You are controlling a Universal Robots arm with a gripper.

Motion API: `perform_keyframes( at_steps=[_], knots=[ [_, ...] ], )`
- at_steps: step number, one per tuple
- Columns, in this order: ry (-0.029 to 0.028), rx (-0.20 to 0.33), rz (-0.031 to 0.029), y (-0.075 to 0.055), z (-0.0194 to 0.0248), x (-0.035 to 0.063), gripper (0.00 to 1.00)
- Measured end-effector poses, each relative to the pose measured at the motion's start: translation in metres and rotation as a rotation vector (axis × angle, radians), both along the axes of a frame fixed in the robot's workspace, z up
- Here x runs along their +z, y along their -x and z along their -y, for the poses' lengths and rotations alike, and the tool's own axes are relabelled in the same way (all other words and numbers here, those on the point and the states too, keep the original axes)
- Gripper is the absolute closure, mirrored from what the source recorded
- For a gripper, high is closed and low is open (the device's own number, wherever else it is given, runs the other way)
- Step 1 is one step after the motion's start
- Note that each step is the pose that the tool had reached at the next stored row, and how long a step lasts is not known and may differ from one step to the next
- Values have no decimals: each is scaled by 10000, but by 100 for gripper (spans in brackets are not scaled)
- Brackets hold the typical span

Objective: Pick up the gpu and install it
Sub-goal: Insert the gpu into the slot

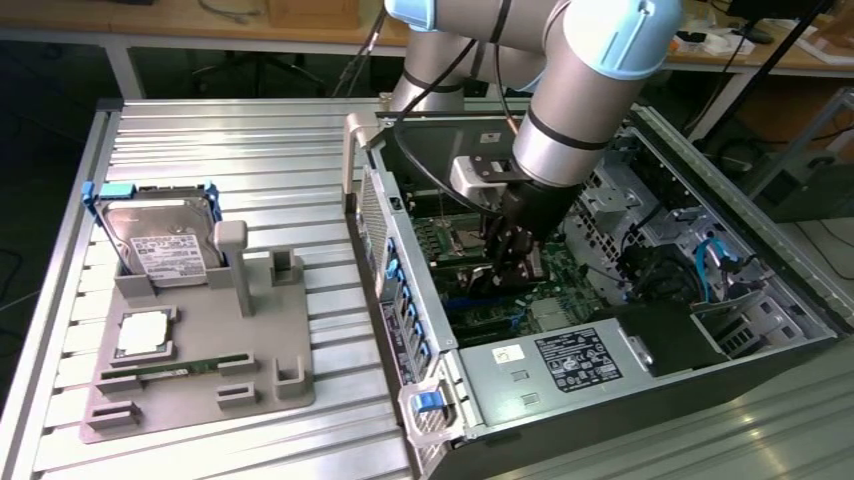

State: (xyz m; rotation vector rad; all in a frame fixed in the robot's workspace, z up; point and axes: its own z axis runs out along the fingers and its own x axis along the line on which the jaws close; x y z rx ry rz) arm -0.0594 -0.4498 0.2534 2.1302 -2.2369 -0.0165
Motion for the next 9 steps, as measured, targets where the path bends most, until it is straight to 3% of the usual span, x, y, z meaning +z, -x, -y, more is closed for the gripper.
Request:
perform_keyframes(
  at_steps=[3, 9],
  knots=[
    [12, 1, -35, 0, 1, 68, 73],
    [11, 1, -36, 0, 2, 68, 73]
  ],
)
